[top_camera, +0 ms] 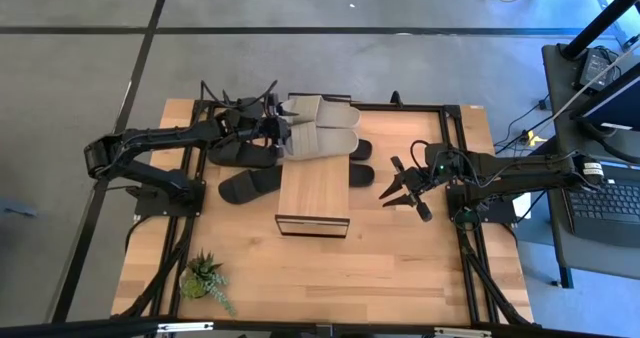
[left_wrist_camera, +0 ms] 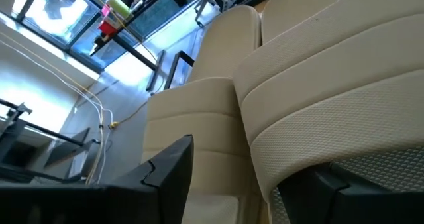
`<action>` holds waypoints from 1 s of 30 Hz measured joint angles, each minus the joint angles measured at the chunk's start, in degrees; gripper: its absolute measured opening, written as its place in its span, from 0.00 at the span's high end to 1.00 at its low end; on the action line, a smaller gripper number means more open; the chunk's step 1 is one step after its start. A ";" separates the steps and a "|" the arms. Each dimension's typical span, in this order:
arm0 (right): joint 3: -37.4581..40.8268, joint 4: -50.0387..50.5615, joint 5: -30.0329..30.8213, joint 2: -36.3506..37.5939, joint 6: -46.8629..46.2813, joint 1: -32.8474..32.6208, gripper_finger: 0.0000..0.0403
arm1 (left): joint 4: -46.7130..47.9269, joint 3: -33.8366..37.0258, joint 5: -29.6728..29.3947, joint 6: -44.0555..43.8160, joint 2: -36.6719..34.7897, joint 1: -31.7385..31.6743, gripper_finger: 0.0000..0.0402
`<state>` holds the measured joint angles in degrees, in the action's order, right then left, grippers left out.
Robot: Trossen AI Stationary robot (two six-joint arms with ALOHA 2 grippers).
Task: Pick and place slides into the shelf
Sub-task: Put the gray slide on the shelf
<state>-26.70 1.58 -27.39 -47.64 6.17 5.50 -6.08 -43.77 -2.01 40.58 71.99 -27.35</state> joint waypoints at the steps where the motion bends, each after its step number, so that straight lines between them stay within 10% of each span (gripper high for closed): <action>1: 0.00 0.00 0.00 0.00 0.00 0.02 0.76 | 0.07 0.00 0.02 -0.01 0.00 0.00 0.52; 30: 0.00 0.04 -0.01 0.00 0.00 0.00 0.76 | 7.06 -3.56 10.44 -1.59 0.73 -2.57 0.52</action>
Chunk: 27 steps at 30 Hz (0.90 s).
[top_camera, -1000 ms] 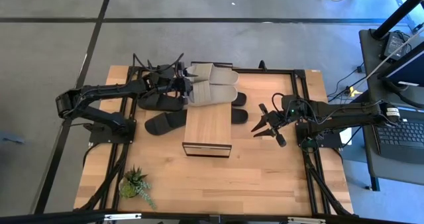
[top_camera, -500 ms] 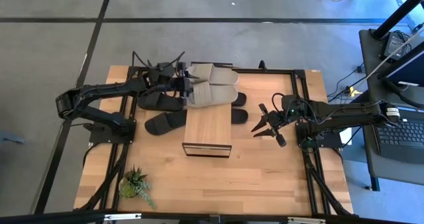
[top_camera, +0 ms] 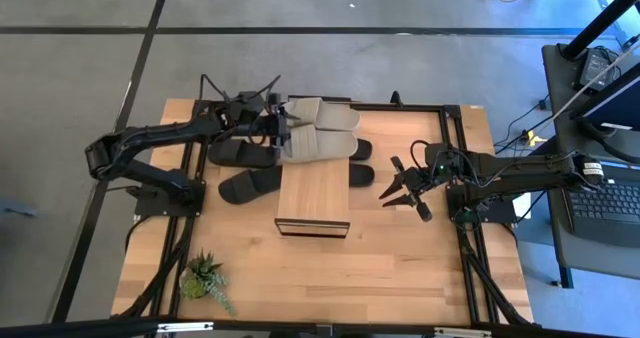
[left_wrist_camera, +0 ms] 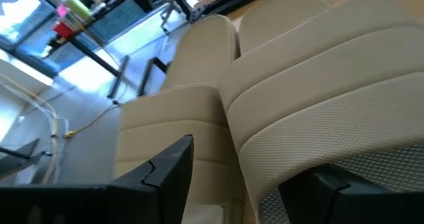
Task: Pick and place slides into the shelf
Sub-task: Put the gray slide on the shelf
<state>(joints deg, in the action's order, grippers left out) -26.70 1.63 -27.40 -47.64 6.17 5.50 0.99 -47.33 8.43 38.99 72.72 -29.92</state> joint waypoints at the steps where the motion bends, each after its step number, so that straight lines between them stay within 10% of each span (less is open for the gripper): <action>1: 0.00 0.00 0.00 0.00 0.00 0.00 0.76 | 0.29 0.02 0.57 -0.18 0.07 -0.12 0.52; 17: 0.00 -0.02 0.00 0.00 0.02 0.00 0.76 | 0.64 -3.51 9.57 -0.95 2.42 -1.48 0.52; 27: 0.00 0.85 0.00 0.00 -0.04 0.02 0.76 | 0.49 -4.37 5.05 0.84 6.41 -1.48 0.52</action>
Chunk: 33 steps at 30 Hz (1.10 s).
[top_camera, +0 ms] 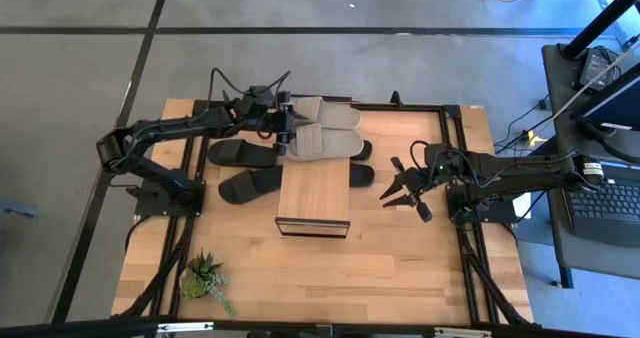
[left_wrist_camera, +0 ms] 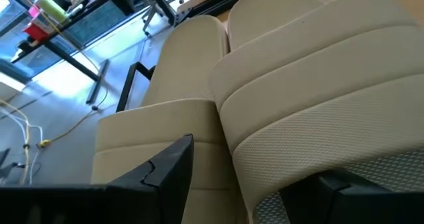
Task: Pick and place slides into the shelf
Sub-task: Put the gray slide on the shelf
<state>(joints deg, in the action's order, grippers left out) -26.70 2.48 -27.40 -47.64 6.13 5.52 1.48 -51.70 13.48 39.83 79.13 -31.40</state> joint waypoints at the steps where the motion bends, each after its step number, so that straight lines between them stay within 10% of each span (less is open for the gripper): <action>1: 0.00 -0.02 0.00 0.00 0.02 -0.02 0.76 | 0.02 0.00 -0.39 -0.02 -0.05 0.00 0.52; 12: -1.59 -10.38 13.30 -1.21 0.12 0.90 0.76 | 0.36 0.00 -0.75 -0.11 -0.13 0.02 0.52; 33: -43.10 22.56 10.81 -35.91 7.56 15.23 0.76 | 2.15 0.02 -0.62 1.08 -0.23 0.11 0.52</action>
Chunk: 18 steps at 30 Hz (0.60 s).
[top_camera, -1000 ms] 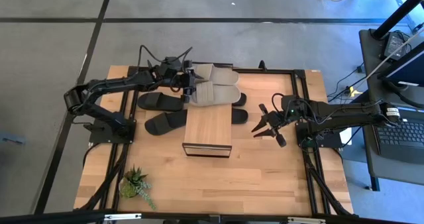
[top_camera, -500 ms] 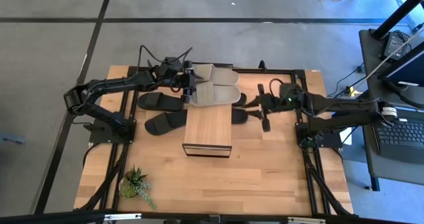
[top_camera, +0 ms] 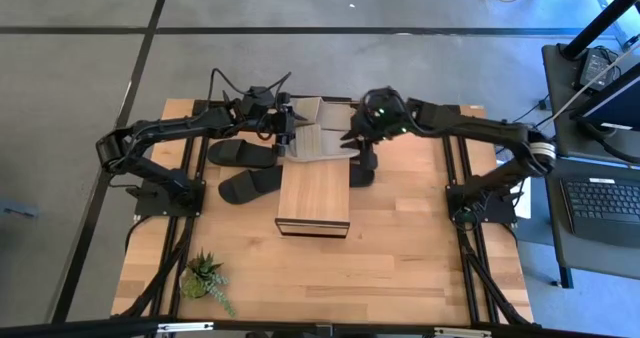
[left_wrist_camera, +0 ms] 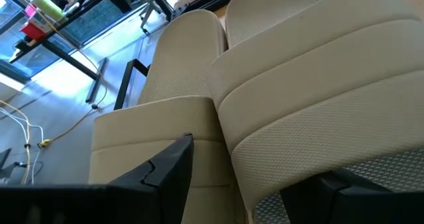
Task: Pick and place slides into the shelf
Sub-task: Put the gray slide on the shelf
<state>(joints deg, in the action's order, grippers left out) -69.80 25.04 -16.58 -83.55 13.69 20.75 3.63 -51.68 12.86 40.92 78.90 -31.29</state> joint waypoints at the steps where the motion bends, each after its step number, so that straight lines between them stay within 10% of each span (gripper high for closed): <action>1: -1.35 0.28 0.00 -1.25 0.19 0.44 0.76 | 0.01 0.00 -0.03 0.14 0.01 0.00 0.52; 18: -6.12 3.30 -0.08 -11.23 2.03 4.93 0.76 | 0.22 0.08 -0.10 1.30 0.01 -0.04 0.52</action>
<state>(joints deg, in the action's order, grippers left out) -75.92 28.34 -16.67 -94.78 15.72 25.68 3.85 -51.60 12.76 42.22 78.91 -31.33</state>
